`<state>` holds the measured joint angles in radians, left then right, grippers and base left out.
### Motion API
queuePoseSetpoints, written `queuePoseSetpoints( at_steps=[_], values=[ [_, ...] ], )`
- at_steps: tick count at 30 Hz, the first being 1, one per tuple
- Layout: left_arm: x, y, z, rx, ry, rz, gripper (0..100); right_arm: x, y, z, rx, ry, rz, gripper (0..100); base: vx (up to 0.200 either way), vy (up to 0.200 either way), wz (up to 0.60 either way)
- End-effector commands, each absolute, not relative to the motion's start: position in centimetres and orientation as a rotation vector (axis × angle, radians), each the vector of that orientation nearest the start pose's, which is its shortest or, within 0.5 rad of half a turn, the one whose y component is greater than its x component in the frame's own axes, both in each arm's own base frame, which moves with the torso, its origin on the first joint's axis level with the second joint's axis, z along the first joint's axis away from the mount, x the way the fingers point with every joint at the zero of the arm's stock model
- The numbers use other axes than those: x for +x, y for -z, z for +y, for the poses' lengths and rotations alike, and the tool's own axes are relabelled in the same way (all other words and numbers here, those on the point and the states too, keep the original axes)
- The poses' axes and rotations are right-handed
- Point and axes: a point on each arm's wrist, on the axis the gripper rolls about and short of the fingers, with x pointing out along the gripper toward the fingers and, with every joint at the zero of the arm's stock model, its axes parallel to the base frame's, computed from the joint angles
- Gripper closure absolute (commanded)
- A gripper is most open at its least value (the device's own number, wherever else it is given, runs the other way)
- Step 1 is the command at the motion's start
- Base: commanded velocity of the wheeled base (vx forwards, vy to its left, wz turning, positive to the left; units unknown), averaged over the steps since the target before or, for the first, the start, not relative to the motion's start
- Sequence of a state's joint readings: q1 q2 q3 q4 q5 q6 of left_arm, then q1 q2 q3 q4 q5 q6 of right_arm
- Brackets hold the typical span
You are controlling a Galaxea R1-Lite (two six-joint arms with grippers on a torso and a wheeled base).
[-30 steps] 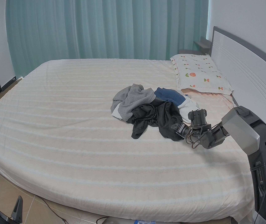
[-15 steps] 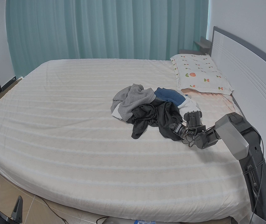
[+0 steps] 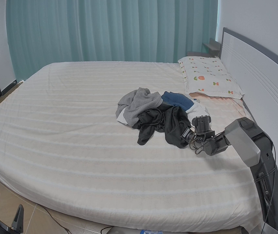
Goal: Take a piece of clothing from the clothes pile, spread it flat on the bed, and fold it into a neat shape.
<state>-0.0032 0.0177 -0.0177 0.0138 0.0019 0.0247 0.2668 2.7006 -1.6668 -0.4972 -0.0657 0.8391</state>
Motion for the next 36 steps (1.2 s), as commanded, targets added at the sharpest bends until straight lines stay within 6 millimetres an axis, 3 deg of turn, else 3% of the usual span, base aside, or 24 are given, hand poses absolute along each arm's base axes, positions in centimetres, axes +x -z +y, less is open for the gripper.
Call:
queuePoseSetpoints(
  at_steps=[1, 5, 6, 7, 8, 9, 11, 13, 19, 23, 26, 30, 31, 32, 34, 36],
  values=[
    [-2.3, -7.5, 0.0, -0.014, -0.008, 0.012, 0, 46.6, -1.7, 13.0, 0.84, -0.002, 0.589, 100, 0.0, 0.0, 0.0],
    [-2.5, -8.2, 0.1, -0.051, -0.024, -0.03, 0, 42.8, -5.6, 12.2, 0.924, -0.119, 0.62, 100, 0.0, 0.0, 0.0],
    [-3.3, -11.2, 0.1, -0.094, -0.031, -0.17, 0, 41.5, -6.8, 11.9, 0.939, -0.164, 0.621, 100, 0.0, 0.0, 0.0],
    [-3.5, -11.6, 0.1, -0.099, -0.031, -0.187, 0, 41.4, -6.8, 11.9, 0.94, -0.166, 0.622, 100, 0.0, 0.0, 0.0],
    [-4.6, -16.0, 0.1, -0.15, -0.019, -0.306, 0, 39.8, -8.0, 11.6, 0.946, -0.206, 0.608, 100, 0.0, 0.0, 0.0],
    [-4.6, -17.8, 0.1, -0.157, -0.012, -0.307, 0, 39.1, -8.6, 11.5, 0.949, -0.224, 0.598, 100, 0.0, 0.0, 0.0],
    [-4.2, -20.3, 0.1, -0.151, -0.015, -0.277, 0, 37.4, -10.1, 11.4, 0.951, -0.262, 0.575, 100, 0.0, 0.0, 0.0],
    [-3.9, -21.3, 0.1, -0.148, -0.015, -0.235, 0, 35.4, -11.8, 11.5, 0.95, -0.302, 0.557, 100, 0.0, 0.0, 0.0],
    [0.4, -18.7, 0.1, -0.049, -0.034, 0.065, 0, 29.5, -16.2, 11.1, 0.949, -0.382, 0.5, 100, 0.0, 0.0, 0.0],
    [3.5, -18.7, -0.3, 0.053, 0.095, 0.173, 0, 25.8, -19.0, 10.3, 0.95, -0.437, 0.44, 100, 0.0, 0.0, 0.0],
    [6.7, -18.9, -0.9, 0.082, 0.157, 0.238, 0, 23.8, -19.9, 10.3, 0.946, -0.46, 0.438, 100, 0.0, 0.0, 0.0],
    [10.3, -18.4, -2.1, 0.086, 0.236, 0.306, 0, 22.4, -20.3, 10.4, 0.942, -0.468, 0.442, 100, 0.0, 0.0, 0.0],
    [10.3, -18.4, -2.1, 0.086, 0.236, 0.306, 0, 22.4, -20.3, 10.4, 0.942, -0.468, 0.442, 100, 0.0, 0.0, 0.0],
    [12.1, -18.0, -3.1, 0.09, 0.286, 0.326, 0, 22.1, -20.7, 10.3, 0.942, -0.463, 0.426, 100, 0.0, 0.0, 0.0],
    [13.4, -17.6, -4.0, 0.093, 0.324, 0.344, 0, 22.1, -21.0, 10.3, 0.941, -0.46, 0.41, 100, 0.0, 0.0, 0.0],
    [16.2, -16.5, -6.3, 0.113, 0.398, 0.385, 0, 21.8, -21.7, 10.5, 0.94, -0.466, 0.388, 100, 0.0, 0.0, 0.0]
  ],
)
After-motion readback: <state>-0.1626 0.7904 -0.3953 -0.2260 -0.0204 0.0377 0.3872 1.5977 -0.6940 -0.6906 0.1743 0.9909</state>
